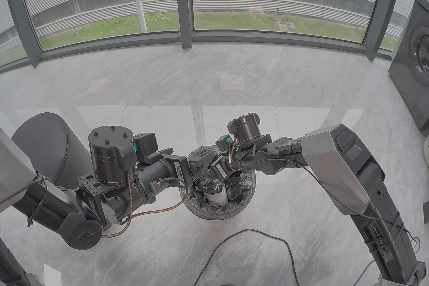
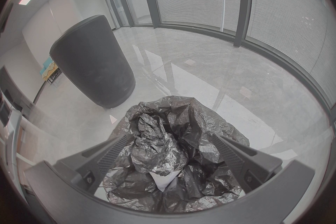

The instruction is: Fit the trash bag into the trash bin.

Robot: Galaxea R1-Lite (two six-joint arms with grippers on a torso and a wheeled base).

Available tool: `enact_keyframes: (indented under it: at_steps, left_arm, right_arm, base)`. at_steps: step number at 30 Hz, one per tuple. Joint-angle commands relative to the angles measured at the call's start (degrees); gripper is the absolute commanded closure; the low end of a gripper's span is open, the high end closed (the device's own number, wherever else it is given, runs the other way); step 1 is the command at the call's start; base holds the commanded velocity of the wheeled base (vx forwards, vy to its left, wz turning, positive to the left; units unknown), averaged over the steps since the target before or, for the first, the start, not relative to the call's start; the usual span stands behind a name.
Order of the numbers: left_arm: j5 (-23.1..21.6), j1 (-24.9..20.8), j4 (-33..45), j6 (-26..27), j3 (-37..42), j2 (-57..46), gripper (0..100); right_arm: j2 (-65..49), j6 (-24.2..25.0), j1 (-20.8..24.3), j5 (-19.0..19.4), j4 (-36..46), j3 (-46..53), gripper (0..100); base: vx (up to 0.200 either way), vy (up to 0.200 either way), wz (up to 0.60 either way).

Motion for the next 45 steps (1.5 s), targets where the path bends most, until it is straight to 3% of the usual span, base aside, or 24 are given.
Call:
enact_keyframes:
  at_steps: [1, 8, 16, 30, 38, 42, 45]
  left_arm:
    - [0.0, -0.6, 0.0, 0.0, 0.4, -0.1, 0]
    - [0.0, -0.7, 0.0, -0.1, 1.5, -1.0, 0]
    - [0.0, -0.6, 0.0, -0.2, 3.6, -2.9, 0]
    - [-0.1, -0.7, 0.0, -0.1, 3.8, -2.6, 0]
    - [-0.1, -0.8, -0.1, 0.2, 3.8, -2.0, 0]
    - [-0.1, -0.8, 0.0, 0.2, 3.8, -2.1, 0]
    - [-0.1, -0.7, 0.0, 0.2, 3.9, -2.6, 0]
  right_arm:
    - [3.3, -1.6, -0.8, 0.2, -2.3, 0.0, 0]
    - [9.5, -3.8, 2.2, 1.2, -6.4, 0.0, 0]
    - [13.9, -8.0, 1.5, 1.3, -7.1, 0.0, 0]
    - [7.0, -7.9, -0.1, 1.6, -7.9, 0.0, 0]
    - [-4.8, -8.0, -0.2, 1.7, -0.8, 0.0, 0]
    - [-10.7, -8.0, -2.4, 1.7, 3.1, 0.0, 0]
    - [-19.4, -7.1, -5.5, 0.4, 12.8, 0.0, 0]
  base:
    - [0.000, 0.000, 0.00]
    - [0.000, 0.000, 0.00]
    - [0.000, 0.000, 0.00]
    - [0.000, 0.000, 0.00]
    - [0.000, 0.000, 0.00]
    - [0.000, 0.000, 0.00]
    - [0.000, 0.000, 0.00]
